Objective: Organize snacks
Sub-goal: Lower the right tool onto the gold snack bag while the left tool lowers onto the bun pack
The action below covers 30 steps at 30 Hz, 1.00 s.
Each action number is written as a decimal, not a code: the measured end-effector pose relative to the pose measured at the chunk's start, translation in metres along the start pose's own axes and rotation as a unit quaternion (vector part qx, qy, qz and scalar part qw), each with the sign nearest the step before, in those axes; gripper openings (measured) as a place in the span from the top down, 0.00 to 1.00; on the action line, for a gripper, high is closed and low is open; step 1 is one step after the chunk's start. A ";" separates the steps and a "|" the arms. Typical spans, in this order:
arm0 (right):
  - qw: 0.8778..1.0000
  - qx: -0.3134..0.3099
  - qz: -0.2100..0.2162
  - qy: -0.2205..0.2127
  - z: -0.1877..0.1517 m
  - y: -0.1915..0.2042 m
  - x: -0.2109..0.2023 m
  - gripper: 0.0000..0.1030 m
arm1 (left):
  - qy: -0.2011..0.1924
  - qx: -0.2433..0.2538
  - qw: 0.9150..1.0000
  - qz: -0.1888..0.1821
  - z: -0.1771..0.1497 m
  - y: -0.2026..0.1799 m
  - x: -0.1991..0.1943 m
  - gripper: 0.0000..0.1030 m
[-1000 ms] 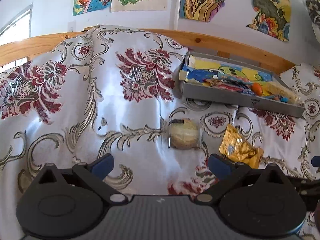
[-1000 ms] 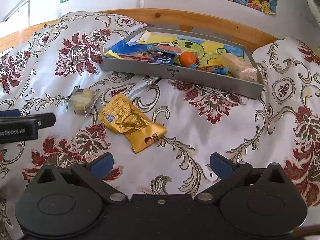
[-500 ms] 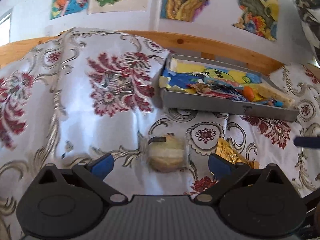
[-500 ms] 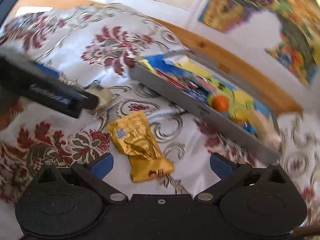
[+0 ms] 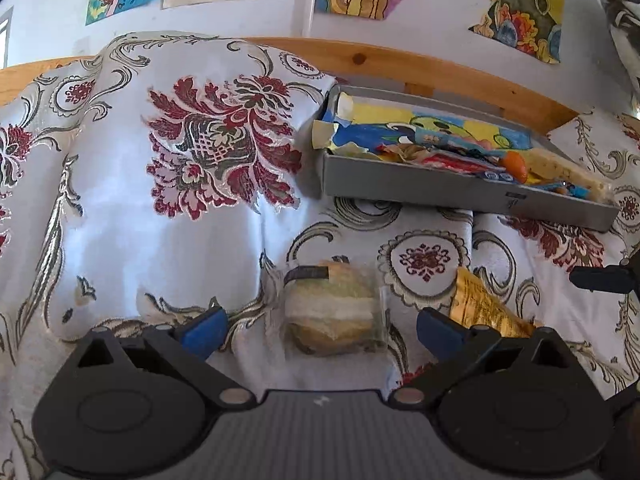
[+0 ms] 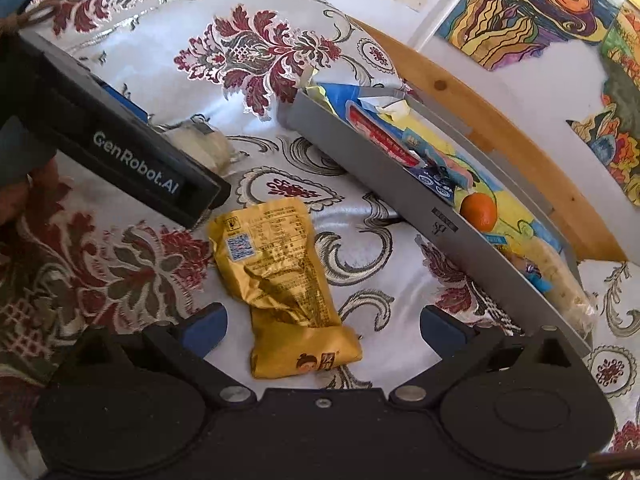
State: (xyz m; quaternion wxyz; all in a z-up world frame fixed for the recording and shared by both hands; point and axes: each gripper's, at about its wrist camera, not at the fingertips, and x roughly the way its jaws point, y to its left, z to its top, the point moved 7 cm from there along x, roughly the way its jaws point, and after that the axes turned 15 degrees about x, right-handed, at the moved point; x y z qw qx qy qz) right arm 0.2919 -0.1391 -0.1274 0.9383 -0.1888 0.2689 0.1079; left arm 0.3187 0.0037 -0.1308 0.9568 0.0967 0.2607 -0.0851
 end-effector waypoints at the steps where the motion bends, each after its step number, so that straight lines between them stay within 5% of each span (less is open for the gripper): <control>1: 1.000 -0.002 -0.001 -0.001 0.000 0.000 0.002 0.01 | -0.004 -0.001 1.000 -0.001 0.001 0.000 0.000 0.01; 16: 1.000 0.017 0.017 -0.011 0.006 -0.002 0.016 0.02 | -0.042 0.021 0.999 0.002 0.002 -0.009 -0.005 0.01; 30: 0.997 0.066 0.048 0.009 0.008 -0.002 0.016 0.20 | -0.041 0.003 0.999 -0.009 -0.001 -0.006 -0.002 0.14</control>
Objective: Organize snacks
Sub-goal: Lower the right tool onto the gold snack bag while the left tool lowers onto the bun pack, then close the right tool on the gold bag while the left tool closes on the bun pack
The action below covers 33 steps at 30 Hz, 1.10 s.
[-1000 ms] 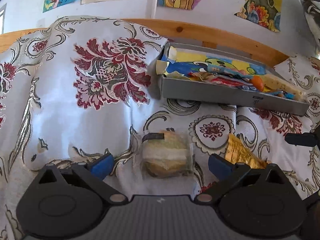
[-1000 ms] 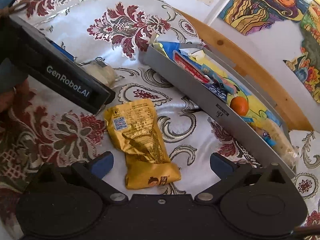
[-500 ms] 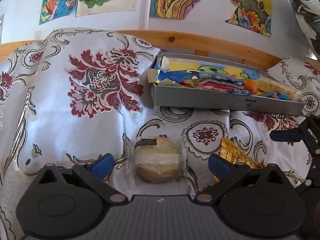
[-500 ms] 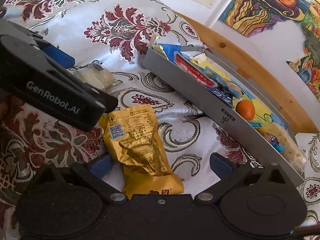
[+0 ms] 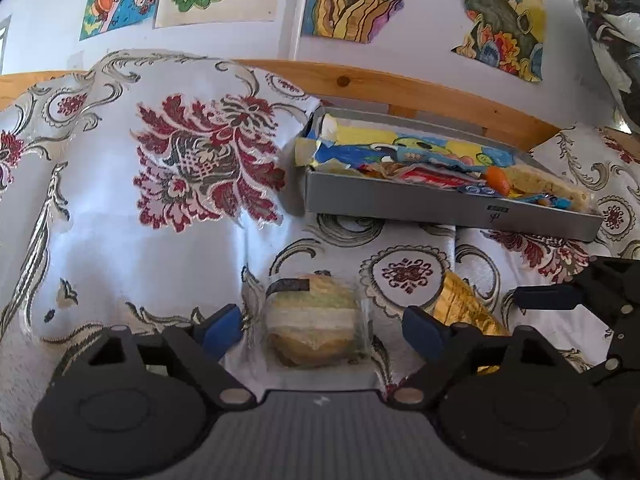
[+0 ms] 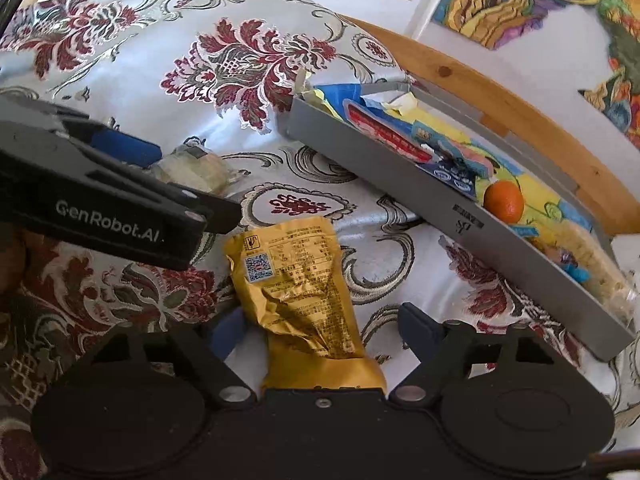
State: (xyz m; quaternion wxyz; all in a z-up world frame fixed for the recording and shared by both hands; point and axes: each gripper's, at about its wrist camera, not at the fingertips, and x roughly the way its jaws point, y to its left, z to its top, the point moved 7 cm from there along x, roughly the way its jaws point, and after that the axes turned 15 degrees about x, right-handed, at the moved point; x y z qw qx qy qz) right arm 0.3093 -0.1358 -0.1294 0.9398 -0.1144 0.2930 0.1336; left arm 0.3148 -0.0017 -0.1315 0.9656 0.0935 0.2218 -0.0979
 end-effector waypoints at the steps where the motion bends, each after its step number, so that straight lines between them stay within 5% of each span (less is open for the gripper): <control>1: 1.000 0.003 0.001 0.002 0.000 0.000 0.000 0.20 | 0.002 -0.002 1.000 0.000 -0.001 0.001 0.001 0.15; 13: 0.998 0.051 0.012 0.021 -0.002 -0.002 0.002 0.26 | 0.010 0.000 1.000 0.003 -0.004 0.001 0.002 0.25; 17: 0.998 0.060 0.020 0.027 -0.002 0.000 0.002 0.34 | 0.012 0.002 1.000 -0.004 -0.005 0.000 0.003 0.35; 24: 0.995 0.082 0.034 0.044 -0.002 0.003 0.002 0.51 | 0.013 0.007 1.000 -0.007 -0.006 -0.002 0.004 0.39; 33: 0.995 0.083 0.028 0.039 -0.005 0.005 0.003 0.51 | 0.014 0.009 1.000 -0.009 -0.006 -0.003 0.004 0.44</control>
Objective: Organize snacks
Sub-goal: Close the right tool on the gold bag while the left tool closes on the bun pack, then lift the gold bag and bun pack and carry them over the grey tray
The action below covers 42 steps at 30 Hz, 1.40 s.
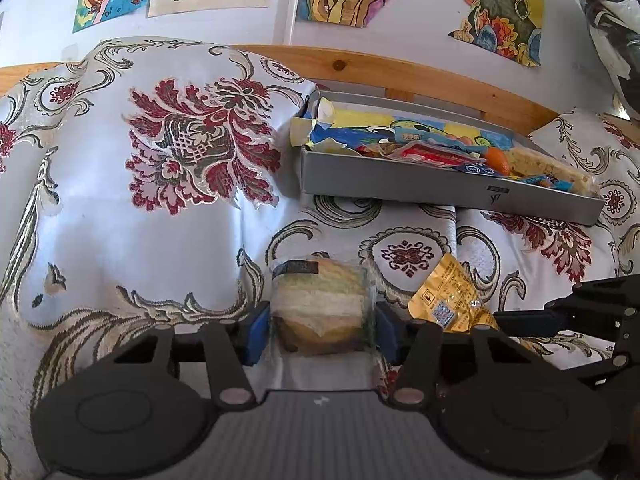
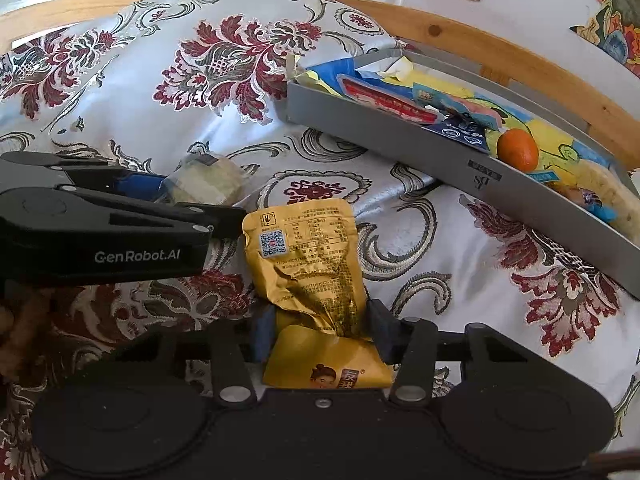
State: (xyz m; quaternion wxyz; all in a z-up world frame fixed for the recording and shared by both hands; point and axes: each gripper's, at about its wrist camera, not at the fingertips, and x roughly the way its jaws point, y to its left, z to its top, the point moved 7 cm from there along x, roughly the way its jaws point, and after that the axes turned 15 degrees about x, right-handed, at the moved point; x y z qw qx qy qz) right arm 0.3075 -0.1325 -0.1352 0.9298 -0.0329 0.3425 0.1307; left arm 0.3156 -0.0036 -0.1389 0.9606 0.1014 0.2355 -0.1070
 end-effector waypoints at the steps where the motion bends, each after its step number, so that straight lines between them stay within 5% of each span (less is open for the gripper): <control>1: 1.000 0.000 -0.001 -0.002 -0.001 0.000 0.000 0.51 | 0.000 0.000 1.000 0.000 0.000 0.000 0.000 0.44; 12: 1.000 -0.006 -0.007 -0.014 -0.001 0.003 0.000 0.52 | -0.004 -0.009 1.000 -0.003 -0.001 0.001 -0.001 0.47; 19: 0.999 0.048 0.010 -0.008 -0.002 -0.003 0.001 0.53 | -0.018 -0.057 0.998 -0.030 -0.005 0.013 -0.005 0.47; 29: 1.000 0.025 0.000 -0.014 -0.002 0.000 -0.010 0.55 | -0.008 -0.071 0.997 0.012 -0.002 0.008 -0.022 0.48; 42: 0.994 0.045 -0.027 -0.101 0.031 -0.025 -0.071 0.55 | -0.048 -0.070 0.996 0.034 0.038 -0.014 -0.072 0.48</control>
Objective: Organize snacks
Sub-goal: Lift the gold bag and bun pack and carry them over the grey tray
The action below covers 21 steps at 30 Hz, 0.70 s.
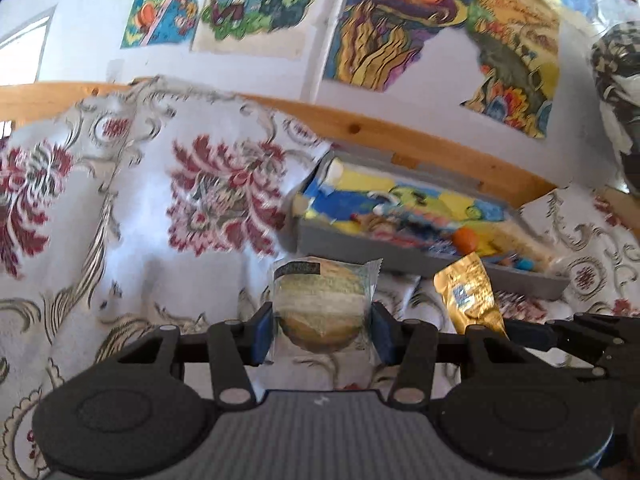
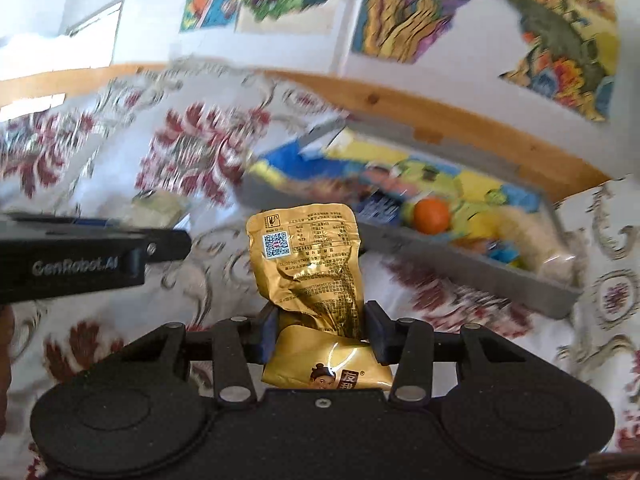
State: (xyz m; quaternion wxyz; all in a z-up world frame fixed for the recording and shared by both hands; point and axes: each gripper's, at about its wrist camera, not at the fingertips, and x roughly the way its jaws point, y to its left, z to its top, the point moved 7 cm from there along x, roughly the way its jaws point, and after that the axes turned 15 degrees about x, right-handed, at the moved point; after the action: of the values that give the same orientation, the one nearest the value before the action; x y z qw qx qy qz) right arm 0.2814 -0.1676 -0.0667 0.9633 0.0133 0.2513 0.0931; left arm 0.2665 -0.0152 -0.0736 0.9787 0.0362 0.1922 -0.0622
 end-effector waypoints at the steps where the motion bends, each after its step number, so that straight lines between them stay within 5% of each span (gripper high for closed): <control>1: 1.000 0.006 -0.001 -0.007 0.005 -0.003 -0.004 0.55 | -0.003 0.004 1.000 0.000 0.005 -0.003 -0.002 0.48; 8: 0.996 0.052 -0.007 -0.071 0.045 -0.035 -0.030 0.55 | -0.030 0.022 0.999 -0.008 0.052 -0.025 -0.004 0.48; 21: 0.989 0.026 -0.025 -0.145 0.091 -0.084 -0.015 0.55 | -0.022 0.051 0.998 -0.021 0.111 -0.056 0.041 0.48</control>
State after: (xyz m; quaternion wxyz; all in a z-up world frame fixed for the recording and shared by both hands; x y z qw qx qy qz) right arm 0.3276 -0.2513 0.0141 0.9909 0.0459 0.1113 0.0598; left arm 0.3378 -0.0851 0.0103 0.9782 0.0805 0.1675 -0.0928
